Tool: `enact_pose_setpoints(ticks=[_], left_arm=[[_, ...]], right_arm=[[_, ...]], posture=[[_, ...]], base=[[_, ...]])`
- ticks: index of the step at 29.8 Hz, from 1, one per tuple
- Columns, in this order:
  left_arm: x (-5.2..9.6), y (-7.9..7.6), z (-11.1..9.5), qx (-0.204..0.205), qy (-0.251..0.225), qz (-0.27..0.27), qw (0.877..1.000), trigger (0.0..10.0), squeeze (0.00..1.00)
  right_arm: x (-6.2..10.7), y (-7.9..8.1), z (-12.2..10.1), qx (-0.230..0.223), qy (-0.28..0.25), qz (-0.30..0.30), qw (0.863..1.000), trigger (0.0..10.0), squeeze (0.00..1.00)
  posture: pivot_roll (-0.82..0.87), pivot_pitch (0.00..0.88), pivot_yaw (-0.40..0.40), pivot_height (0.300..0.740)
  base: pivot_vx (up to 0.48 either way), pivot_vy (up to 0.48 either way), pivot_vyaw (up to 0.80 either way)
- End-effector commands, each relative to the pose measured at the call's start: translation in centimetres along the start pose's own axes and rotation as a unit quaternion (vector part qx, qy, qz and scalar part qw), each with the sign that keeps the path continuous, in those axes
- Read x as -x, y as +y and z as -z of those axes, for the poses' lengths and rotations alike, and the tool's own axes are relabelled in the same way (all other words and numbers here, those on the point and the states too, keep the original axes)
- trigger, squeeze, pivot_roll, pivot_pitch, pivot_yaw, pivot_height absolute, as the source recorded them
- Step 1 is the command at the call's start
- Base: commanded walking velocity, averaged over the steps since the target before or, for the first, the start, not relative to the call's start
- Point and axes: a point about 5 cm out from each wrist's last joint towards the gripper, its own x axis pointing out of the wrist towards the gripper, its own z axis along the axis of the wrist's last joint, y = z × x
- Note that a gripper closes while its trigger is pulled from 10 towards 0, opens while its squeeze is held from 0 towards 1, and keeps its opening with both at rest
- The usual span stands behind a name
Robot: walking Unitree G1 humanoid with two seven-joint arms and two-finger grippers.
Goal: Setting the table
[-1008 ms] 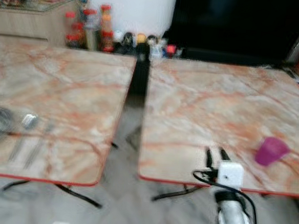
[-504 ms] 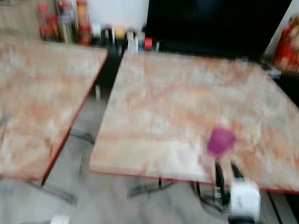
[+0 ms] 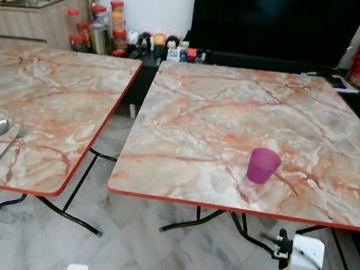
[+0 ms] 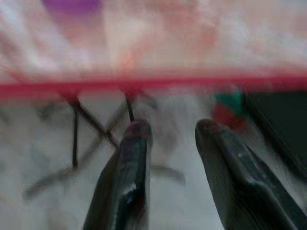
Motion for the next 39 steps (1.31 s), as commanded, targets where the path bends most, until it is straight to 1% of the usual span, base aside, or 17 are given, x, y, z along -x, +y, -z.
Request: enact_pose_setpoints(ticks=[1,5,8,10,13,14,16,18,19,20,21,22,26,30,33,37,39], left_arm=[[0.0,0.2,-0.1,-0.003,0.001,-0.005,1.000,10.0,0.00],[0.0,0.1,-0.1,-0.001,0.000,-0.006,1.000,10.0,0.00],[0.0,0.1,-0.1,0.001,0.000,-0.006,1.000,10.0,0.00],[0.0,0.1,-0.1,0.002,0.000,-0.006,1.000,10.0,0.00],[0.0,0.1,0.0,0.003,0.001,-0.007,1.000,10.0,0.00],[0.0,0.1,0.0,0.004,0.001,-0.008,1.000,10.0,0.00],[0.0,0.1,0.0,0.005,0.001,-0.008,1.000,10.0,0.00],[0.0,0.1,0.0,0.004,0.001,-0.009,1.000,10.0,0.00],[0.0,0.1,0.0,0.003,0.001,-0.010,1.000,10.0,0.00],[0.0,0.1,0.0,0.003,0.001,-0.010,1.000,10.0,0.00],[0.0,0.1,0.0,0.003,0.000,-0.010,1.000,10.0,0.00],[0.0,0.0,0.0,0.004,0.000,-0.011,1.000,10.0,0.00],[0.0,0.0,0.1,0.004,0.000,-0.011,1.000,10.0,0.00],[0.0,0.1,0.1,-0.002,0.002,-0.013,1.000,10.0,0.00],[0.0,0.2,0.1,-0.002,0.002,-0.014,1.000,10.0,0.00],[0.0,0.2,0.1,-0.007,0.003,-0.015,1.000,10.0,0.00],[0.0,0.2,0.1,-0.008,0.004,-0.016,1.000,10.0,0.00]], right_arm=[[-1.1,0.0,1.3,-0.006,0.055,0.007,0.998,10.0,0.00],[-2.1,0.2,1.6,-0.037,0.078,0.015,0.996,10.0,0.00],[-2.5,0.6,1.6,-0.035,0.086,0.008,0.996,10.0,0.00],[-3.3,1.3,1.5,-0.038,0.096,0.001,0.995,10.0,0.00],[-3.9,3.5,2.7,-0.019,0.137,-0.032,0.990,10.0,0.00],[-3.7,4.1,3.4,-0.008,0.155,-0.047,0.987,10.0,0.00],[-3.5,4.4,3.9,-0.002,0.166,-0.056,0.985,10.0,0.00],[-2.9,4.9,5.4,0.009,0.205,-0.077,0.976,10.0,0.00],[-2.6,5.0,6.1,0.012,0.225,-0.081,0.971,10.0,0.00],[-2.6,5.0,6.1,0.012,0.225,-0.081,0.971,10.0,0.00],[-1.8,4.9,7.4,0.019,0.259,-0.084,0.962,10.0,0.00],[-1.6,4.9,7.8,0.019,0.268,-0.086,0.959,10.0,0.00],[-1.5,4.9,8.0,0.033,0.270,-0.094,0.958,10.0,0.00],[-1.6,5.5,7.9,0.012,0.263,-0.116,0.958,10.0,0.00],[-1.6,5.8,7.7,0.016,0.258,-0.128,0.957,10.0,0.00],[-1.7,6.3,7.5,0.002,0.252,-0.138,0.958,10.0,0.00],[-1.6,6.4,7.5,0.009,0.252,-0.143,0.957,10.0,0.00]], posture=[[-0.02,0.000,-0.035,0.740],[-0.02,0.000,-0.039,0.740],[-0.01,0.000,-0.040,0.740],[-0.01,0.000,-0.043,0.740],[-0.01,0.000,-0.037,0.740],[0.00,0.000,-0.038,0.740],[0.00,0.000,-0.037,0.740],[-0.01,0.000,-0.033,0.740],[-0.01,0.000,-0.034,0.740],[-0.01,0.000,-0.034,0.740],[0.01,0.000,-0.038,0.740],[0.01,0.000,-0.038,0.740],[0.00,0.000,-0.038,0.740],[0.00,0.000,-0.034,0.740],[-0.01,0.000,-0.031,0.740],[0.00,0.000,-0.030,0.740],[0.00,0.000,-0.032,0.740]], base=[[0.000,0.000,0.00],[0.000,0.000,0.00],[0.000,0.000,0.00],[0.000,0.000,0.00],[0.000,0.000,0.00],[0.000,0.000,0.00],[0.000,0.000,0.00],[0.000,0.000,0.00],[0.000,0.000,0.00],[0.000,0.000,0.00],[0.000,0.000,0.00],[0.000,0.000,0.00],[0.000,0.000,0.00],[0.000,0.000,0.00],[0.000,0.000,0.00],[0.000,0.000,0.00],[0.000,0.000,0.00]])
